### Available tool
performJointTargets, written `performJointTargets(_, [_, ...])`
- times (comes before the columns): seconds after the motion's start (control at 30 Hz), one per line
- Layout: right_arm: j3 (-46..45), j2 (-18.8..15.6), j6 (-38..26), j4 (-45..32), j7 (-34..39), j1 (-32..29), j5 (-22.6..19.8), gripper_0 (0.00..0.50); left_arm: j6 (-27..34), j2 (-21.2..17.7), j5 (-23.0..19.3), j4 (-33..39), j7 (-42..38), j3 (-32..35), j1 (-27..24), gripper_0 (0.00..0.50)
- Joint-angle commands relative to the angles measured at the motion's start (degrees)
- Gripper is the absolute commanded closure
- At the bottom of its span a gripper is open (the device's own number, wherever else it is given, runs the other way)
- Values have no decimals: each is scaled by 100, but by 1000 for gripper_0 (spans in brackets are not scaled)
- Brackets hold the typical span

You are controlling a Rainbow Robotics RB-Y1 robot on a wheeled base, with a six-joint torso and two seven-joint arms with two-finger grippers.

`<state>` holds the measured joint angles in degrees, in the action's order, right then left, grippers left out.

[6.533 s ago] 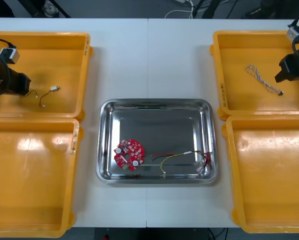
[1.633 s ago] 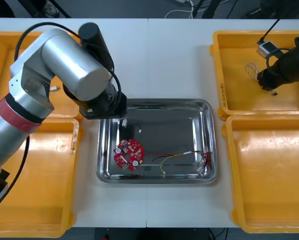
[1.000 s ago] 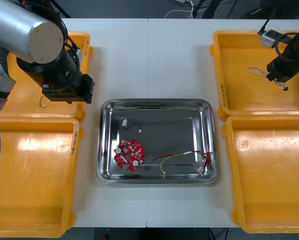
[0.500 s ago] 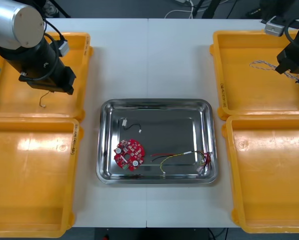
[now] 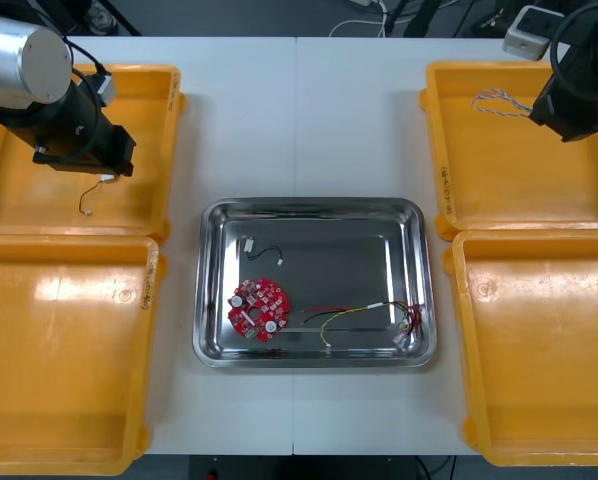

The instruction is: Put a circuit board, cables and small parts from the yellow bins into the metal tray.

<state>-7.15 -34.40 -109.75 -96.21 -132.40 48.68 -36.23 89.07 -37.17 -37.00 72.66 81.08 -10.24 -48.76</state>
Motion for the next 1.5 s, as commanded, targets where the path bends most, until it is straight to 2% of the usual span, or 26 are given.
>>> performJointTargets(0.03, [513,100,-25,-487,153,-95,-156,500,-338,-238,78,-244,629,163,-319,0])
performJointTargets(0.17, [680,276,-25,-513,118,-95,-332,500,-444,-238,105,-332,690,154,-310,0])
performJointTargets(0.33, [865,417,-25,-513,83,-95,-947,500,-602,-230,140,-499,778,75,-319,0])
performJointTargets(0.43, [1058,469,-25,-522,48,-95,-1158,500,-865,-238,158,-648,796,-48,-319,0])
performJointTargets(0.63, [1682,522,-2,-636,-5,-95,-1193,500,-1120,-221,166,-868,892,-66,-310,0])
performJointTargets(0.73, [2016,522,253,-654,-32,-95,-1211,500,-1147,-221,202,-903,945,-119,-310,0])
performJointTargets(1.03, [2491,961,648,-601,-163,-95,-982,500,-1569,-195,114,-1263,1042,-242,-310,0])
performJointTargets(1.2, [2895,918,982,-592,-286,-183,-885,500,-1577,-195,61,-1272,1051,-321,-301,0])
performJointTargets(1.5, [3422,891,1553,-601,-480,-508,-261,500,-1718,-195,-27,-1334,1059,-417,-292,0])
